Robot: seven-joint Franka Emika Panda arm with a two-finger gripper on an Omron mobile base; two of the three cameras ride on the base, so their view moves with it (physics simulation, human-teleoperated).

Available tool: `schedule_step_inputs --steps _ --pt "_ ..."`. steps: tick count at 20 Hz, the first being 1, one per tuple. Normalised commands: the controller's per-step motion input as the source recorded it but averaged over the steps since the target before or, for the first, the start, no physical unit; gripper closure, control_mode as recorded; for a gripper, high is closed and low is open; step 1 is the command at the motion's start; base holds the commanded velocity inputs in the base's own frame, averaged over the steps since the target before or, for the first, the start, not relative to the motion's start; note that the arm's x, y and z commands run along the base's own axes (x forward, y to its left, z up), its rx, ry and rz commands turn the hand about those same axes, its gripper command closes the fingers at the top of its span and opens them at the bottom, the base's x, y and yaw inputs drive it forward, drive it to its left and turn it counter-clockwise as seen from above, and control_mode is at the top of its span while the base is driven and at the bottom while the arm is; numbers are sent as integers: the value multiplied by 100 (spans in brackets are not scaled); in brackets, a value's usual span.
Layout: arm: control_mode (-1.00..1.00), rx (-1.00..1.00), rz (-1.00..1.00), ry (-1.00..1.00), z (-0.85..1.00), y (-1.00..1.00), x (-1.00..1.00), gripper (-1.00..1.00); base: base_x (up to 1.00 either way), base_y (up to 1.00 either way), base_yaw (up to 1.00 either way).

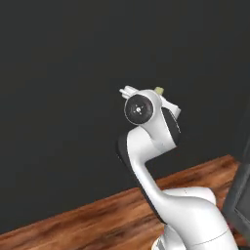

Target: Pick the egg and butter from the fridge and place them by the bowl for mixing.

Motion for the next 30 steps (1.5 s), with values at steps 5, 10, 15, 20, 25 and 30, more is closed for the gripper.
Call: schedule_step_inputs --steps 5,10,15,20,25,30 --pt "100 0 0 0 0 0 0 100 0 0 100" --pt "100 0 0 0 0 0 0 100 0 0 100" --pt "100 0 0 0 0 0 0 100 0 0 100" --pt "100 0 0 0 0 0 0 100 0 0 100" --pt "100 0 0 0 0 0 0 100 0 0 99" --pt "100 0 0 0 0 0 0 100 0 0 97"
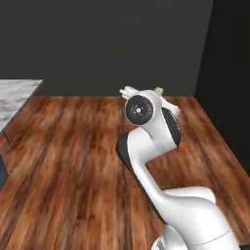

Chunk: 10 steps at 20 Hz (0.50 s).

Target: Pick the egg and butter from the fridge and place them by the bowl for mixing.

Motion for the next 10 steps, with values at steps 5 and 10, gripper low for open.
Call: schedule_step_inputs --steps 5,10 --pt "100 0 0 0 0 0 0 100 0 -2 97" --pt "100 0 0 0 0 0 0 100 1 -38 82"
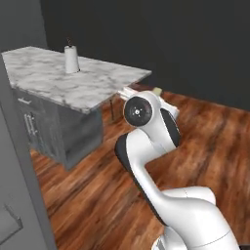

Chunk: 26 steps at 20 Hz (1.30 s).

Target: Pick the egg and butter from the fridge and place them by the bowl for mixing.

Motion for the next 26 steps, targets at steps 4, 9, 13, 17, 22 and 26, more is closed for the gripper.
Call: schedule_step_inputs --steps 4,9,13,17,22,26 --pt "100 0 0 0 0 0 0 100 15 -39 78" --pt "100 0 0 0 0 0 0 100 18 -58 70" --pt "100 0 0 0 0 0 0 100 0 -100 46" --pt "100 0 0 0 0 0 0 100 0 -100 46" --pt "100 0 0 0 0 0 0 100 50 -82 39" --pt "100 0 0 0 0 0 0 100 100 -17 11"
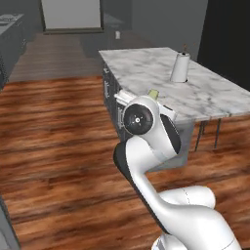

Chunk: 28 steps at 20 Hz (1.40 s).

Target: Pick the egg and butter from the fridge and place them by the bowl for mixing.

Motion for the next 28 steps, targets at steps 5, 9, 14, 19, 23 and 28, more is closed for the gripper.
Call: schedule_step_inputs --steps 5,9,14,19,23,28 --pt "100 0 0 0 0 0 0 100 100 -5 0" --pt "100 0 0 0 0 0 0 100 100 6 0" --pt "100 0 0 0 0 0 0 100 100 52 0" --pt "100 0 0 0 0 0 0 100 100 68 0" --pt "100 0 0 0 0 0 0 100 100 98 0" --pt "100 0 0 0 0 0 0 100 88 100 0"
